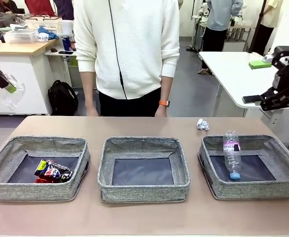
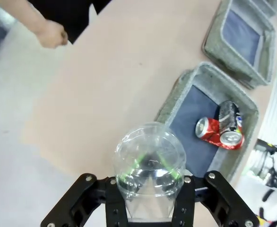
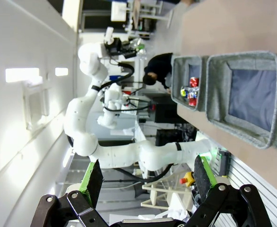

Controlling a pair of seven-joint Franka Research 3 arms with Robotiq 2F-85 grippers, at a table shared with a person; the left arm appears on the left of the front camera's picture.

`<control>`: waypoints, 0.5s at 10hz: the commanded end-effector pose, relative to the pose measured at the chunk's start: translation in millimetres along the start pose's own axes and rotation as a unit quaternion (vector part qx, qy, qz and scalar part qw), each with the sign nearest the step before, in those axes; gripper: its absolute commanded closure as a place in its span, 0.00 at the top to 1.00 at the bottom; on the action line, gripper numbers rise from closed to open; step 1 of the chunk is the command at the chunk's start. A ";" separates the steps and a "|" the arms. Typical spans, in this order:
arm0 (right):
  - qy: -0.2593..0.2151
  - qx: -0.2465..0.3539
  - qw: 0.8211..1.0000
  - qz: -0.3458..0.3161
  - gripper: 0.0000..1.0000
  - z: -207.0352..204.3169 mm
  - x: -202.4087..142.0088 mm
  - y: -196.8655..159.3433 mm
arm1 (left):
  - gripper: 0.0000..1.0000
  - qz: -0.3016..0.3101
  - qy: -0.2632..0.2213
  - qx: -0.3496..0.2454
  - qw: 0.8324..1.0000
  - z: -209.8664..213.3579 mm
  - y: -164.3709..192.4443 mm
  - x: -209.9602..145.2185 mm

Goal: Sort the waste into the appropriate baskets.
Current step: Pick up the waste item pointed out by the person.

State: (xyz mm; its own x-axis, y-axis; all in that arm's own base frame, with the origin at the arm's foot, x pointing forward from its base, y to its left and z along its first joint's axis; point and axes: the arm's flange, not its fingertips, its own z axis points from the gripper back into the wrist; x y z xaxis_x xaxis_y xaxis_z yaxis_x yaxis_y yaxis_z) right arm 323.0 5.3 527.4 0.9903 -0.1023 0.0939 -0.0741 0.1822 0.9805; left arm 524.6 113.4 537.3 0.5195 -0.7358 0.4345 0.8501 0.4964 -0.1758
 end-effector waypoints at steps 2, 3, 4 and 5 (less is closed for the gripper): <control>0.000 0.010 1.000 0.001 1.00 -0.2 0.6 2.3 | 0.07 0.008 -0.015 0.011 1.000 13.1 4.7 -9.4; 0.000 0.010 1.000 0.001 1.00 -0.2 0.6 2.3 | 0.07 0.008 -0.015 0.011 1.000 13.1 4.7 -9.4; 0.000 0.010 1.000 0.001 1.00 -0.2 0.6 2.3 | 0.09 0.008 -0.005 0.008 1.000 9.0 3.7 -8.2; 0.000 0.010 1.000 0.001 1.00 -0.2 0.6 2.3 | 0.09 0.088 0.084 0.007 0.993 -23.3 -13.7 -1.4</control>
State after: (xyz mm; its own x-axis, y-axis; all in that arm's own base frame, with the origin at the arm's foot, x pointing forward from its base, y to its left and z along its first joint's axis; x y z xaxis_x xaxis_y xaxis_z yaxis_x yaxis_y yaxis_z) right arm 323.0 5.3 527.4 0.9903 -0.1022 0.0938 -0.0741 0.1823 0.9805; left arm 520.9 122.7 533.7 0.5806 -0.7193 0.3813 0.8107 0.5543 -0.1887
